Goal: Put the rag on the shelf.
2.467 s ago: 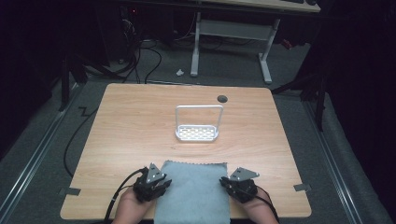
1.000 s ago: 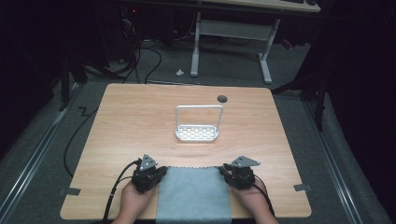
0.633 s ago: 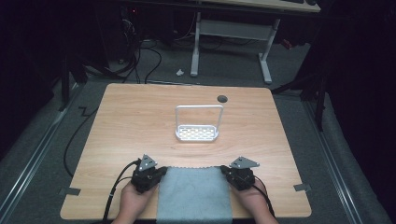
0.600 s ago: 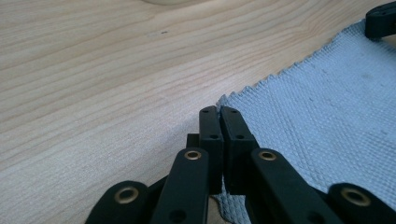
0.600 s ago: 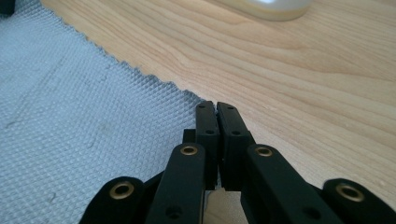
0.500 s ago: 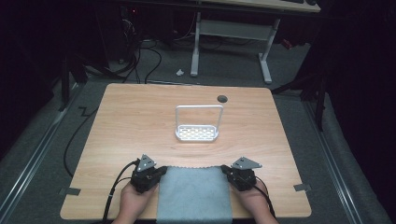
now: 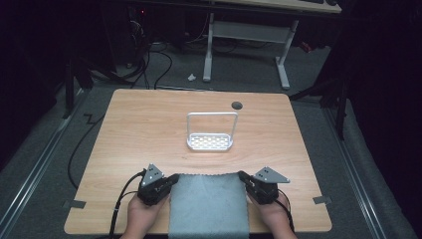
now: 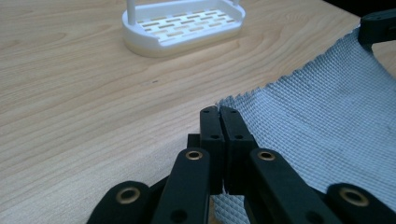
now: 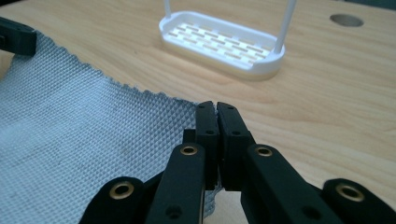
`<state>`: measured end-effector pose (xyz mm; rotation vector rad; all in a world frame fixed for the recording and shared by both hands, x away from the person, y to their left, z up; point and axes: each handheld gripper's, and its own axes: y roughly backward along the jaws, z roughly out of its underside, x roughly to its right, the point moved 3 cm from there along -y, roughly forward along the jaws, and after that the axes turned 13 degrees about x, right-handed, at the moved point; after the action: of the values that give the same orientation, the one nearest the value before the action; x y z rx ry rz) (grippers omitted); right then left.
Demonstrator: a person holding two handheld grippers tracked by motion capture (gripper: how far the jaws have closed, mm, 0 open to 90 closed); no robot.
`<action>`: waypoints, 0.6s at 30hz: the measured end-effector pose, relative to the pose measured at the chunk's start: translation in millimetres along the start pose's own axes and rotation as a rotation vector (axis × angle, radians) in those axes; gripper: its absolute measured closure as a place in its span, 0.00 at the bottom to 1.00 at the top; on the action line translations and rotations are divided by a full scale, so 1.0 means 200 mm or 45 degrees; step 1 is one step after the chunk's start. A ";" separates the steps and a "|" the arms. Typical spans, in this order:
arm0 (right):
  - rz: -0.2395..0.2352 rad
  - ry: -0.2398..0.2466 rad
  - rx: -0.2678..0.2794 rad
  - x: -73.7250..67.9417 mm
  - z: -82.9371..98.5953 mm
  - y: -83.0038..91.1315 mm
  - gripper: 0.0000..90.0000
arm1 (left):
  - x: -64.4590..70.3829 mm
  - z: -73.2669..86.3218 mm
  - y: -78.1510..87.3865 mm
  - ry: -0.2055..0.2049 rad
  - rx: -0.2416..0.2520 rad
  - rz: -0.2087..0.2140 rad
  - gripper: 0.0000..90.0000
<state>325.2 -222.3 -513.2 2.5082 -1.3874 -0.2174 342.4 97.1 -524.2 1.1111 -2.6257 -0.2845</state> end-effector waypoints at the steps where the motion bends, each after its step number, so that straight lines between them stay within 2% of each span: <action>1: 0.004 -0.015 0.016 0.00 -0.02 0.01 0.99 | 0.00 -0.01 0.00 0.013 0.006 0.003 0.98; 6: 0.013 -0.013 0.054 0.02 -0.06 0.01 0.99 | 0.00 -0.06 0.02 0.017 0.059 0.015 0.98; 11: 0.039 -0.010 0.120 0.04 -0.14 0.02 0.99 | -0.01 -0.14 0.02 -0.002 0.110 0.017 0.98; 13: 0.042 -0.008 0.147 0.06 -0.18 0.03 0.99 | -0.01 -0.17 0.02 0.008 0.139 0.019 0.98; 18: 0.059 0.014 0.192 0.08 -0.25 0.03 0.99 | -0.02 -0.27 0.01 -0.033 0.196 0.008 0.98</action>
<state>342.7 -231.3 -464.4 2.5893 -1.5076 -0.0927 361.6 96.4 -473.0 1.1537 -2.7117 -0.0967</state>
